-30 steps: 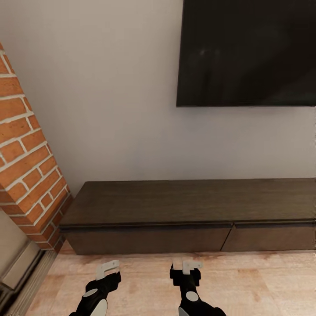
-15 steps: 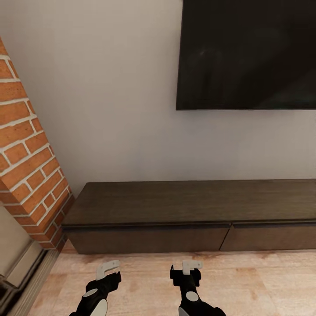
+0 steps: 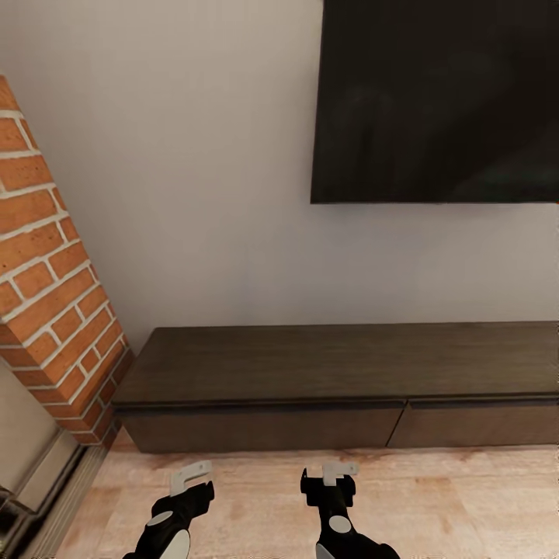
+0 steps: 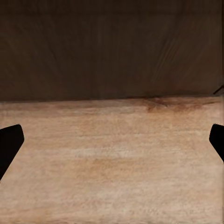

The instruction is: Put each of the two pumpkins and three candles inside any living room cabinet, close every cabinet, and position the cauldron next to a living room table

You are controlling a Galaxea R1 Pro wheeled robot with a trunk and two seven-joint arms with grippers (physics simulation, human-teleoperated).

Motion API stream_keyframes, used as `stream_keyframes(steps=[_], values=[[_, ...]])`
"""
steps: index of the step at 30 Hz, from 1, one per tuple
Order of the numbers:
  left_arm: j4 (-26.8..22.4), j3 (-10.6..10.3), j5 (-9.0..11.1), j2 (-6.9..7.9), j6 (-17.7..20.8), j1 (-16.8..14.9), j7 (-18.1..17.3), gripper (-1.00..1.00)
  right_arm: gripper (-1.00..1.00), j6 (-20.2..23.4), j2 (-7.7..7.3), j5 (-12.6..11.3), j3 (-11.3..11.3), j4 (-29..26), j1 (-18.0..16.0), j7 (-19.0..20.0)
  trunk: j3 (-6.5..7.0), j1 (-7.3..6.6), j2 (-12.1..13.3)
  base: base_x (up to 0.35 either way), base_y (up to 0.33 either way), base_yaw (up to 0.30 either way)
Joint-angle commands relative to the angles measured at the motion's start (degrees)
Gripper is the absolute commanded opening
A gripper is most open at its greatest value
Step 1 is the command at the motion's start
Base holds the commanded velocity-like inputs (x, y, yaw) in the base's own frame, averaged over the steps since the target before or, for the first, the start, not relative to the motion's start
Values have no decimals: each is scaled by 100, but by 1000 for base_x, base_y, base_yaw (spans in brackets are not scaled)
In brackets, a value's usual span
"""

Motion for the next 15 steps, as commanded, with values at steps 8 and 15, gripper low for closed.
stream_keyframes(steps=[8,15], values=[[12,-29,36,-14,14,-9,47,100,100,-34,-3,-60,46,-4,32,-30,139,-179,320,-97,0,0],[97,-22,36,-26,14,-7,47,100,100,-18,-3,-60,46,-1,35,2,265,-332,600,-1,0,0]])
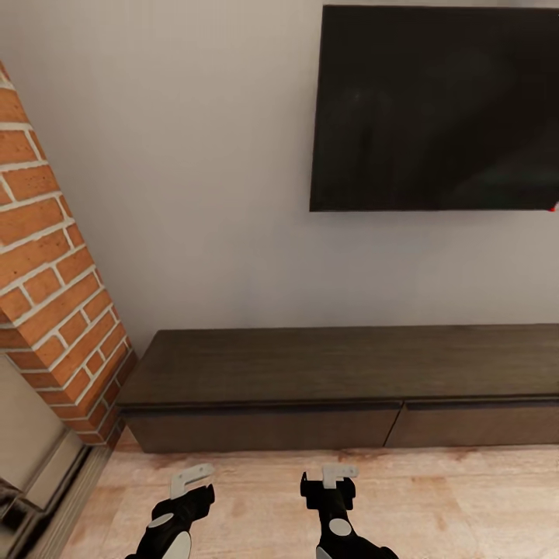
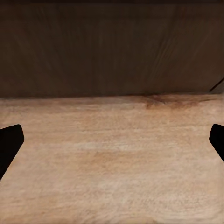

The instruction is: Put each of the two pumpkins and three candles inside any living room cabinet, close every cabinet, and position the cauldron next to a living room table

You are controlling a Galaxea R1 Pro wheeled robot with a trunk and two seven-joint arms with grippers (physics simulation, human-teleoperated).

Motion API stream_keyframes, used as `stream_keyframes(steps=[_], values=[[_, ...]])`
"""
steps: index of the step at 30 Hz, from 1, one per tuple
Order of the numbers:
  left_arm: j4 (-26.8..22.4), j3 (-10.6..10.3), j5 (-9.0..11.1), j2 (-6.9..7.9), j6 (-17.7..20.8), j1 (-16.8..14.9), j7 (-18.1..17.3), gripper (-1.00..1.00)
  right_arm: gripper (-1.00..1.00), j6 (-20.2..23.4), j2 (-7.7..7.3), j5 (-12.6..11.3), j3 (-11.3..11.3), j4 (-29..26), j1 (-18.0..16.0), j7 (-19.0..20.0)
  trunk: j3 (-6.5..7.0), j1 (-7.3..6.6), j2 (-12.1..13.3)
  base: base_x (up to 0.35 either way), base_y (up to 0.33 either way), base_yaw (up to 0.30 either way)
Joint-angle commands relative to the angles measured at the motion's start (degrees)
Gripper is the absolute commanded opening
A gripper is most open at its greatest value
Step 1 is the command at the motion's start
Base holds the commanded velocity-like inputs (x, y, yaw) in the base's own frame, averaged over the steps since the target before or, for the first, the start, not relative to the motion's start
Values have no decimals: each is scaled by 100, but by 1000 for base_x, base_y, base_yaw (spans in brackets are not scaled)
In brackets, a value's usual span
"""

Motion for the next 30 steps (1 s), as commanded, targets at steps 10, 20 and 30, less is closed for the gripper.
stream_keyframes(steps=[10,20,30], values=[[-3,-23,32,21,14,-8,46,100,100,-35,-3,-61,46,0,-9,-25,175,-221,400,-142,27,0],[-1,-26,33,14,14,-6,46,100,100,-35,-3,-61,46,0,-9,-23,355,-440,801,-14,3,0],[-1,-34,33,-1,14,-5,46,100,100,-35,-3,-61,46,0,-9,-20,534,-660,1202,0,0,0]])
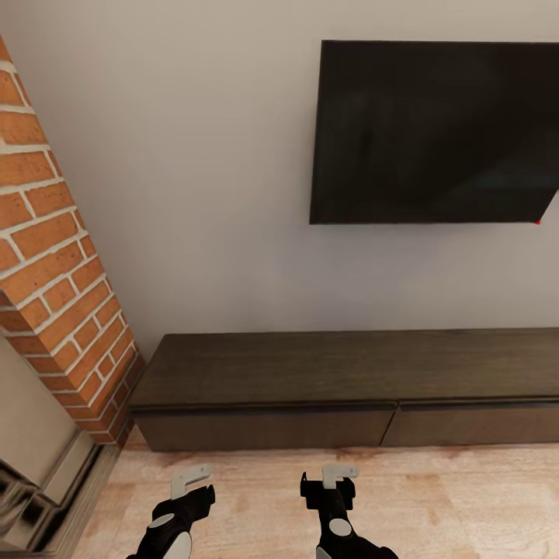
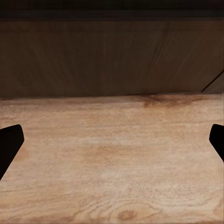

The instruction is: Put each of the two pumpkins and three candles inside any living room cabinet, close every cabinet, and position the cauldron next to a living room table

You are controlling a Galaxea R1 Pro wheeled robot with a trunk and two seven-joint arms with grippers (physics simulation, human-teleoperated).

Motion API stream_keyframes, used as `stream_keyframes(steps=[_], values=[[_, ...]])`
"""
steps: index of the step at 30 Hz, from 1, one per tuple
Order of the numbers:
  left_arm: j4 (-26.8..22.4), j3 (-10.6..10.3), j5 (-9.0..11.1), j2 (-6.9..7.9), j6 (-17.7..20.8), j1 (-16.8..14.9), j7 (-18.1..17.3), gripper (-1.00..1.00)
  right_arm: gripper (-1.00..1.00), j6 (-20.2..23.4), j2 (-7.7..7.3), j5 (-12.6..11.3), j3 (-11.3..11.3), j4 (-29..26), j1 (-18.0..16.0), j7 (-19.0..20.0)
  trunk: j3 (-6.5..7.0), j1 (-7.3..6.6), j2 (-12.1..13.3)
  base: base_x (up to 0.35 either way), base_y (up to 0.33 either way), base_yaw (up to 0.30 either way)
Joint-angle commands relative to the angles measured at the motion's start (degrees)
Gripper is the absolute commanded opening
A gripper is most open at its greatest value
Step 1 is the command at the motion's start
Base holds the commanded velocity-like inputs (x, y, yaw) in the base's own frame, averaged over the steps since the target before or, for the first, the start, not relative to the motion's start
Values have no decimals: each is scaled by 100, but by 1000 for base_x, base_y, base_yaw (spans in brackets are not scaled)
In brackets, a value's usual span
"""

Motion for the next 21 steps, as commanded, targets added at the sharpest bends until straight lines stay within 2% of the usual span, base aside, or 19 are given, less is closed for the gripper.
stream_keyframes(steps=[1,8,15,21], values=[[-10,-20,32,6,14,-7,46,100,100,-36,-3,-61,46,-1,-9,-33,13,-23,39,0,0,0],[-11,-24,32,5,14,-7,46,100,100,-36,-3,-61,46,-1,-9,-33,139,-177,319,-12,0,0],[-11,-30,32,5,14,-5,46,100,100,-36,-3,-61,46,-1,-9,-33,263,-330,600,-220,0,0],[-4,-25,32,5,14,-5,46,100,100,-36,-3,-61,46,-1,-9,-33,356,-462,841,-49,0,0]])
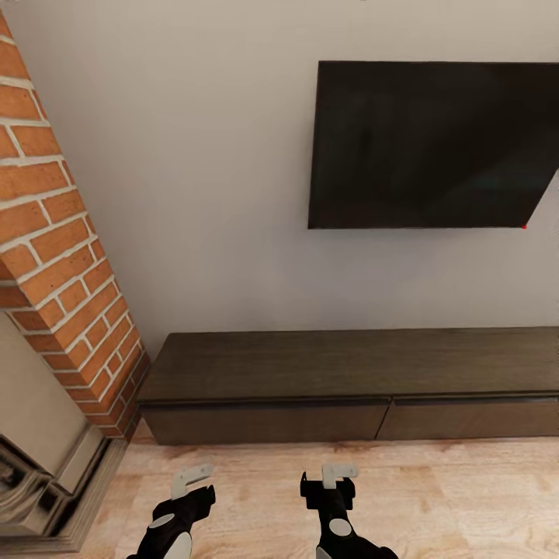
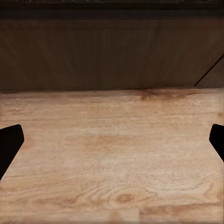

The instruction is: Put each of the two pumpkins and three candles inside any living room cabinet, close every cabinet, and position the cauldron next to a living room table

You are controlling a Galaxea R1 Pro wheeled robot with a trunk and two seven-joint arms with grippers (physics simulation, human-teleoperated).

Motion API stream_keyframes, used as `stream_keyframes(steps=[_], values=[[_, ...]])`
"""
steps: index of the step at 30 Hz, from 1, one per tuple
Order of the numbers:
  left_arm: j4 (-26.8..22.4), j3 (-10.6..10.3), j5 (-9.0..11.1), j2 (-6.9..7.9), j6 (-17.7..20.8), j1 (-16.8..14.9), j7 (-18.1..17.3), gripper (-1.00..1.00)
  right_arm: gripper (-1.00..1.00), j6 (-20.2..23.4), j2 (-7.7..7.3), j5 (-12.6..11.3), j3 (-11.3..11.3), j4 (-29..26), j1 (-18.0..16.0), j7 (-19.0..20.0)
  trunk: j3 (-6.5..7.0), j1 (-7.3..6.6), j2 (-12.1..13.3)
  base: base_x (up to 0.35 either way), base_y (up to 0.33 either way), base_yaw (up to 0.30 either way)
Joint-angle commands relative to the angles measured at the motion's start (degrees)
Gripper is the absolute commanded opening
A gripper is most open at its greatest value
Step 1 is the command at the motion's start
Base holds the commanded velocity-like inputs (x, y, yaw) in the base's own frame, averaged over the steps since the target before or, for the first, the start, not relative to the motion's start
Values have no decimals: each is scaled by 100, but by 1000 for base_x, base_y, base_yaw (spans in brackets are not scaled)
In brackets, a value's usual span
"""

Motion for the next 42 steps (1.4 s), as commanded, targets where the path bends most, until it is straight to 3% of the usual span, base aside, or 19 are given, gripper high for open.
stream_keyframes(steps=[1,29,42], values=[[-9,-18,32,7,14,-5,46,100,100,-36,-3,-61,46,-1,-9,-33,10,-23,38,-7,0,0],[557,14,30,-23,14,-9,1,100,100,-36,-9,-61,46,-1,-9,-33,411,-638,1161,0,0,0],[998,2,178,-21,14,-87,-45,100,100,-36,-10,-62,46,8,-9,-26,577,-924,1683,0,0,0]])
